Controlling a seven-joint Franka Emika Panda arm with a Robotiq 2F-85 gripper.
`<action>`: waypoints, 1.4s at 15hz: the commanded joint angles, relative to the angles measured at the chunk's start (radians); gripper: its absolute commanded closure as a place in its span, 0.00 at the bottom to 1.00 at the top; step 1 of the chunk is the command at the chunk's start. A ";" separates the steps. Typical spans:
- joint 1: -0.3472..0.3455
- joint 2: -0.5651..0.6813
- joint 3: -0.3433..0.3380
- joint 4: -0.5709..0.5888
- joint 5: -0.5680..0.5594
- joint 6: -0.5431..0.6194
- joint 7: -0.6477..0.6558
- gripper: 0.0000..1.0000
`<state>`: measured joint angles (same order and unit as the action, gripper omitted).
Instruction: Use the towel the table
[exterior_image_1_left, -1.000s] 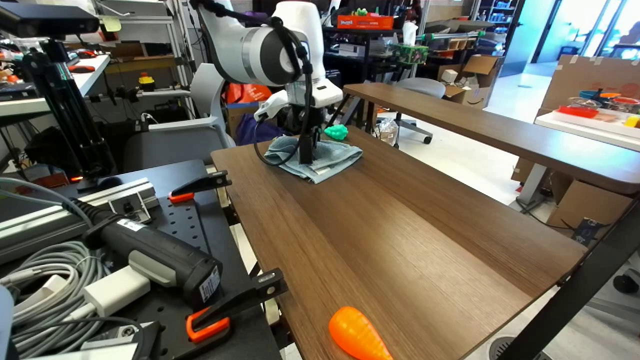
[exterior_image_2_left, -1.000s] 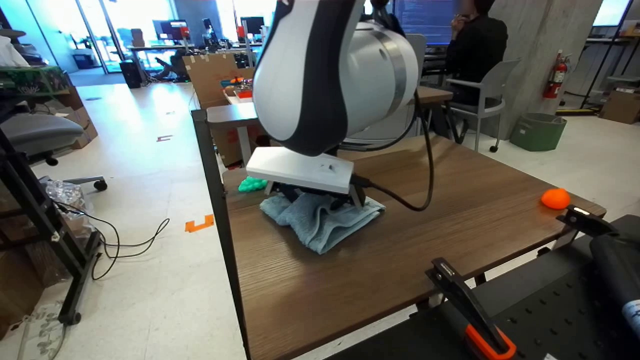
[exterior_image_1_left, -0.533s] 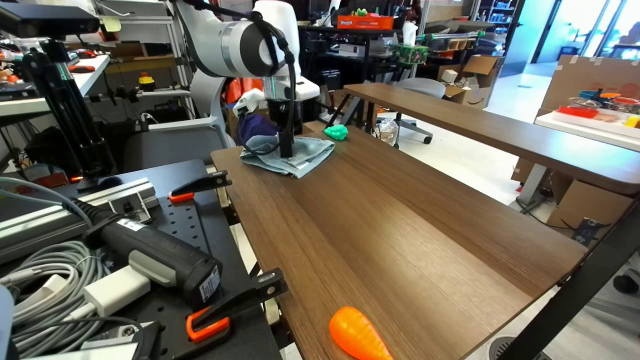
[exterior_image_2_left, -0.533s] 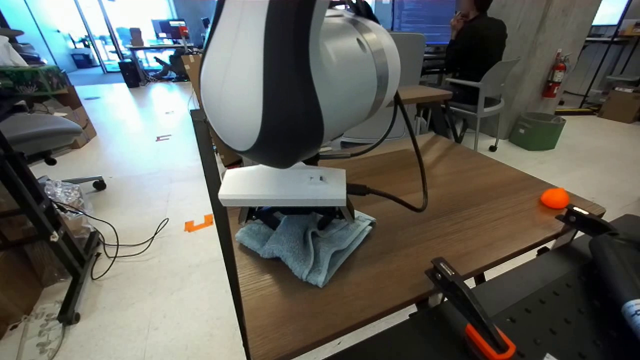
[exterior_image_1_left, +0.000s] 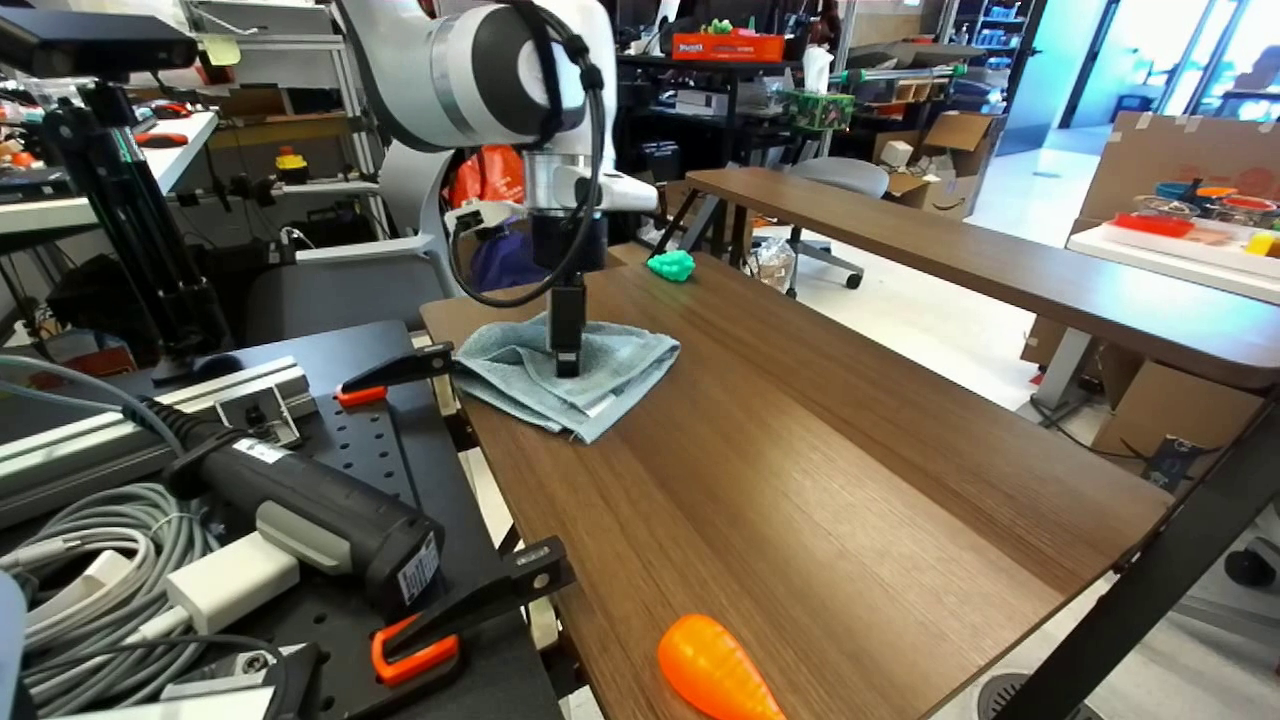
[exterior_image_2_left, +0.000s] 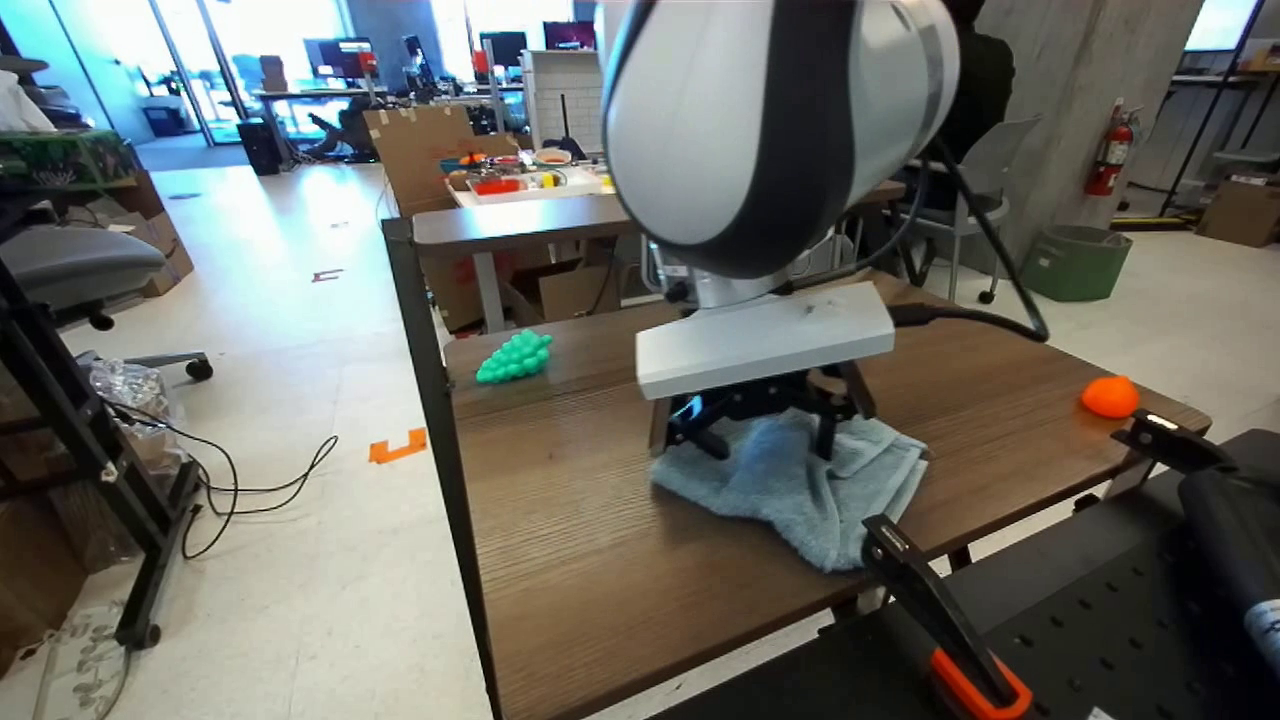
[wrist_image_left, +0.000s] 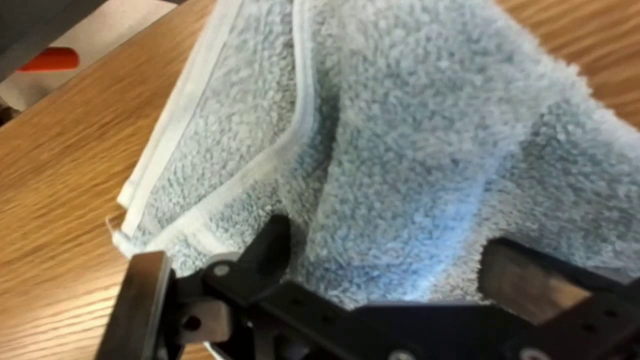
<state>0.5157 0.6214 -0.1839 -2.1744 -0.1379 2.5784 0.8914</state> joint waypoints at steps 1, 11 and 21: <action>-0.094 0.041 -0.066 0.046 -0.020 -0.016 0.071 0.00; -0.293 0.250 -0.111 0.270 0.071 0.107 0.339 0.00; -0.459 0.368 -0.014 0.571 0.311 0.035 0.460 0.00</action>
<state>0.0618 0.9031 -0.2446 -1.6955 0.1291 2.6036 1.3041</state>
